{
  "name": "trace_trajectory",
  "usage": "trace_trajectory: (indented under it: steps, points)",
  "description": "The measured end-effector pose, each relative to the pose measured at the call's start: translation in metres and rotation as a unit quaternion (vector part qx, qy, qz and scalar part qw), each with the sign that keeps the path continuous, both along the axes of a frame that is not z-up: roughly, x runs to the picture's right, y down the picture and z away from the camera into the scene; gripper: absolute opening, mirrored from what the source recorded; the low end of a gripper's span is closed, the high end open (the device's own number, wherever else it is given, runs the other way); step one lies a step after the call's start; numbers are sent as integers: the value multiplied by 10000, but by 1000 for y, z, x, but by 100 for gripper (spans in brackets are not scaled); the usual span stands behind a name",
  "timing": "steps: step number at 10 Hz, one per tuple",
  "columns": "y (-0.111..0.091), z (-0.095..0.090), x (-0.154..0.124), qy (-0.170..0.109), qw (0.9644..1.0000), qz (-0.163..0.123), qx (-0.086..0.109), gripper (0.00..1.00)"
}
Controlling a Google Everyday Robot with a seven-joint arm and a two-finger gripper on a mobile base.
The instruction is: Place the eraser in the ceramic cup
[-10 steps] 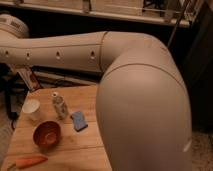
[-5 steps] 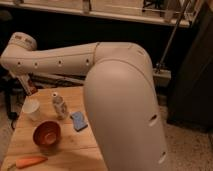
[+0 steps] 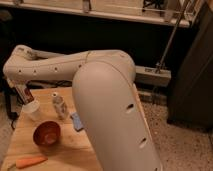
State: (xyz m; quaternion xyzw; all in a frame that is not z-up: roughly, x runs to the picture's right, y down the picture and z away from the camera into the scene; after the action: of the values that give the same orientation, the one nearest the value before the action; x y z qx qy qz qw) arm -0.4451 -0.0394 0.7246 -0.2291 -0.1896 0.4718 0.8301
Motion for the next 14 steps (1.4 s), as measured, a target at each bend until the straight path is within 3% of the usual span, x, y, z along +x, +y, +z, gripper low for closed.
trace_trajectory:
  steps: [2, 6, 8, 11, 14]
  points:
    - [13, 14, -9, -55, 9999, -74, -95, 0]
    - [19, 48, 0, -31, 9998, -115, -145, 0]
    - [25, 56, 1, -111, 9995, -203, -218, 2]
    - [42, 53, -12, -394, 9977, -374, -403, 32]
    - [43, 54, -14, -498, 9971, -415, -392, 63]
